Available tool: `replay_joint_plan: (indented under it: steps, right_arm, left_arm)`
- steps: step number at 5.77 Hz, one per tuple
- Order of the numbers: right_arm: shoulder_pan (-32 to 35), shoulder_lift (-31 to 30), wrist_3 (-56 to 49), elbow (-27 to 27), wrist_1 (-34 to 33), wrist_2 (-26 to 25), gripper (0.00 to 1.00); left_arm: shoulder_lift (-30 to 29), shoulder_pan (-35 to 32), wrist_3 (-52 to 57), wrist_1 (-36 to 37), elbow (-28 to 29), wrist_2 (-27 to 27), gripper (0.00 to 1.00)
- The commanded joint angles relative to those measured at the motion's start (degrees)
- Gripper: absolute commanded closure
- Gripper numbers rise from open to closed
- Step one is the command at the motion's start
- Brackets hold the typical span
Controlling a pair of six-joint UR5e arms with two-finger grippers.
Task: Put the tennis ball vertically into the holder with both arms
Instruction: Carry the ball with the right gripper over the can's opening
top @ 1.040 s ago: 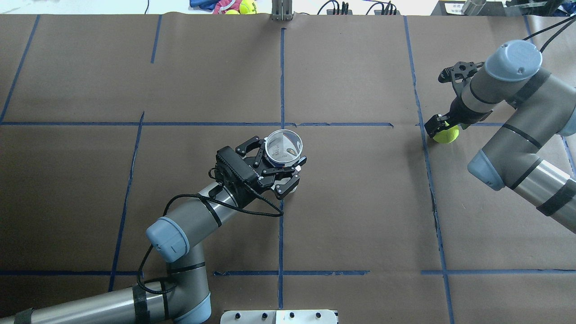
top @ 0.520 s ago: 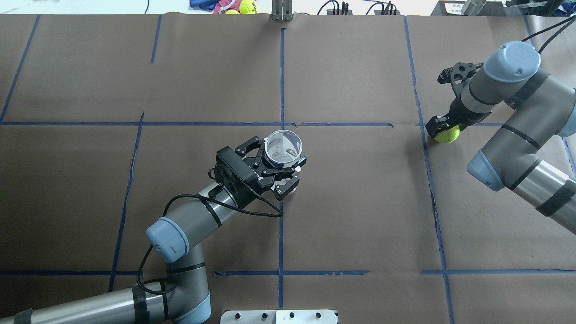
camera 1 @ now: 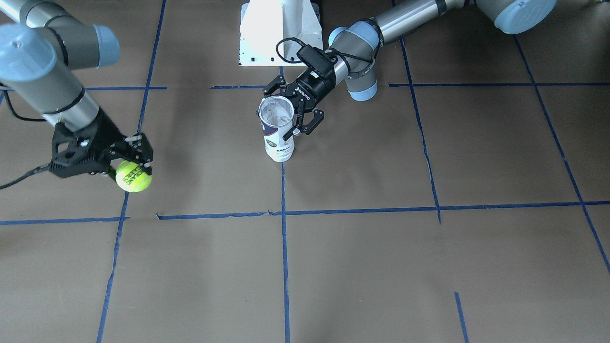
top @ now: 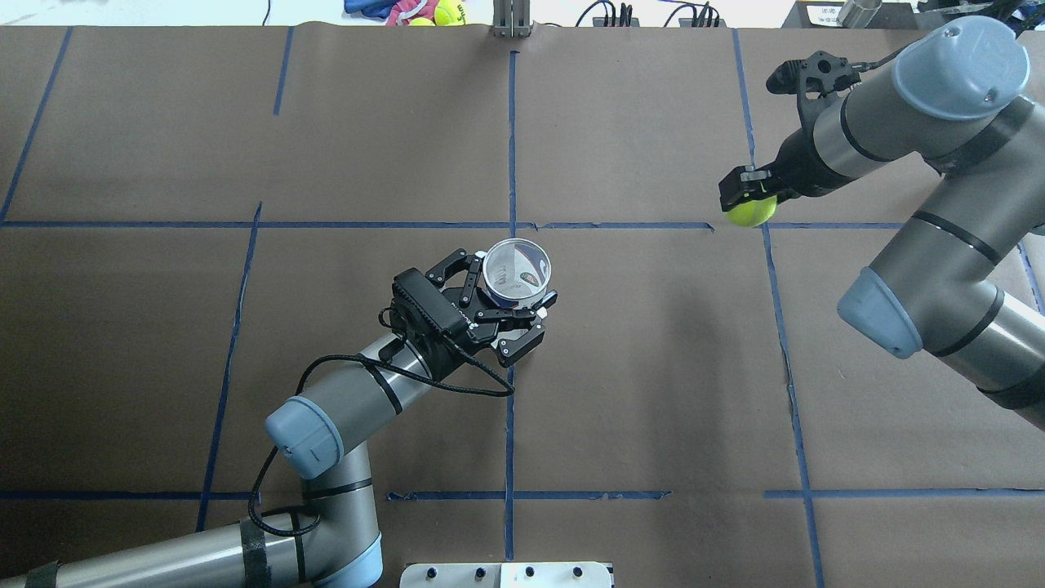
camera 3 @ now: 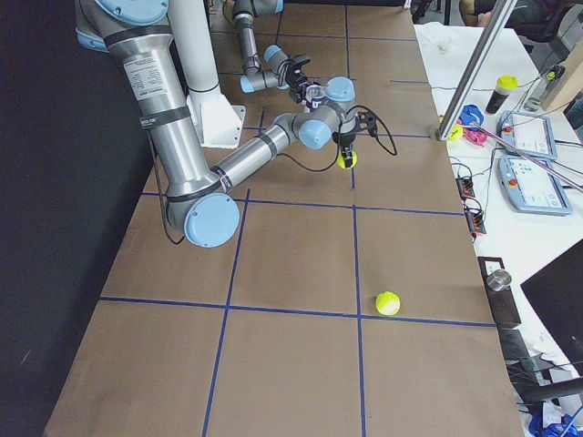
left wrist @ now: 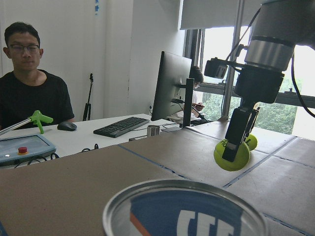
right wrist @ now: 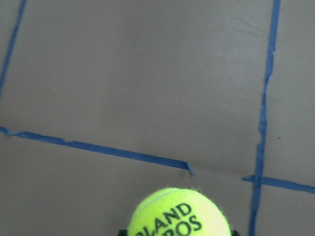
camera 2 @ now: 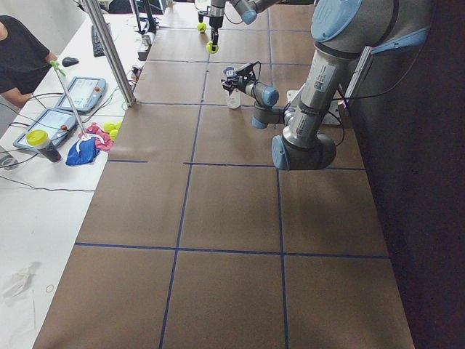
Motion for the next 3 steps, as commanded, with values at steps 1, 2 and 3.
replay_joint_plan:
  steps: [1, 2, 3]
  right_arm:
    - [-3.88, 7.65, 17.36, 4.28, -0.17, -0.51, 1.0]
    - [-5.73, 10.56, 20.91, 4.37, -0.52, -2.16, 1.0]
    - [-8.62, 14.86, 22.69, 4.37, -5.14, -5.23, 1.0]
  left_arm:
    - [0.19, 0.45, -0.04, -1.02, -0.14, 0.0, 0.08]
    - [0.36, 0.63, 0.05, -2.5, -0.14, 0.0, 0.07]
    - [0.28, 0.71, -0.04, -2.52, -0.14, 0.0, 0.05]
